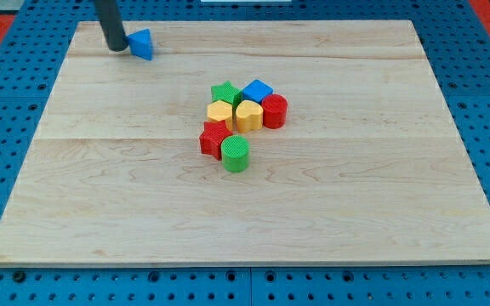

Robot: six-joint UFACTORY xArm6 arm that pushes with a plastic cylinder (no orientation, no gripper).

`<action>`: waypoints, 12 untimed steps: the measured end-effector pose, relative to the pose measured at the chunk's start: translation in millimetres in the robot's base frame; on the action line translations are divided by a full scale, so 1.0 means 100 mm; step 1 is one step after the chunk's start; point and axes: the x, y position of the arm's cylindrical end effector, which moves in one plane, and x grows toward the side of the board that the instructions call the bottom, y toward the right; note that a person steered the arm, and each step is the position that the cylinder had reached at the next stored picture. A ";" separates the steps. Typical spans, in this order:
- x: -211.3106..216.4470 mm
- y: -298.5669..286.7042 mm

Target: Move the blue triangle above the blue cube

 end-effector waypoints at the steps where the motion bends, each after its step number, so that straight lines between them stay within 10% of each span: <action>1: -0.03 0.46; 8: -0.25 2.18; 12: 0.13 1.95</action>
